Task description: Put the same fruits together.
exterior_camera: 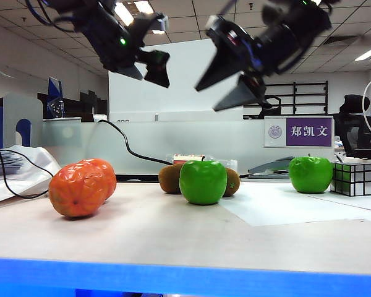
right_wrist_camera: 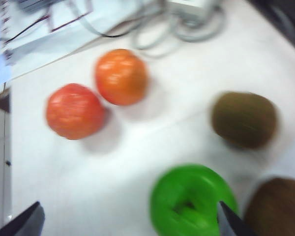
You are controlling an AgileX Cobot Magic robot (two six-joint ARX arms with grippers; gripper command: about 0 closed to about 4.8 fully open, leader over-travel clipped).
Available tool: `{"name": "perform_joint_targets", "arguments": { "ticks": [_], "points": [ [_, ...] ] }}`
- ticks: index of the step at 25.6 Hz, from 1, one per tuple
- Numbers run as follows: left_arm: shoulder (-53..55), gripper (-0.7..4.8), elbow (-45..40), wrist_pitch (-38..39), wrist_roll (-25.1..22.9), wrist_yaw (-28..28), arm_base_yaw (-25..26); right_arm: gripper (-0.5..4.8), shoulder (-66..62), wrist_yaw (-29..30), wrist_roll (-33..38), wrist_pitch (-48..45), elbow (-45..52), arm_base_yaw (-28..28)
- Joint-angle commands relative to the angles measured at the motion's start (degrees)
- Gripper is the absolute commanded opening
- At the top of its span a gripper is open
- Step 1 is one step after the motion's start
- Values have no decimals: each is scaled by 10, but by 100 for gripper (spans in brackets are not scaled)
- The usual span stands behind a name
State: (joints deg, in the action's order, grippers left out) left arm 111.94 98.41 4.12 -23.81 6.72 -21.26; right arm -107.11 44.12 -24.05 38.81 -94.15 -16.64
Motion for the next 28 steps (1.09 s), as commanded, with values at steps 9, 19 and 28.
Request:
{"name": "perform_joint_targets", "arguments": {
  "ticks": [9,19,28],
  "points": [
    [-131,479,1,191,-35,65,14,479,8,-149,-21,35,40,-45],
    [-208,479,1,311,-75,67,14,479,8,-160,-14,20,82,-61],
    [-235,479,1,349,-73,76,14,479,8,-177,-14,-9,82,-67]
  ]
}}
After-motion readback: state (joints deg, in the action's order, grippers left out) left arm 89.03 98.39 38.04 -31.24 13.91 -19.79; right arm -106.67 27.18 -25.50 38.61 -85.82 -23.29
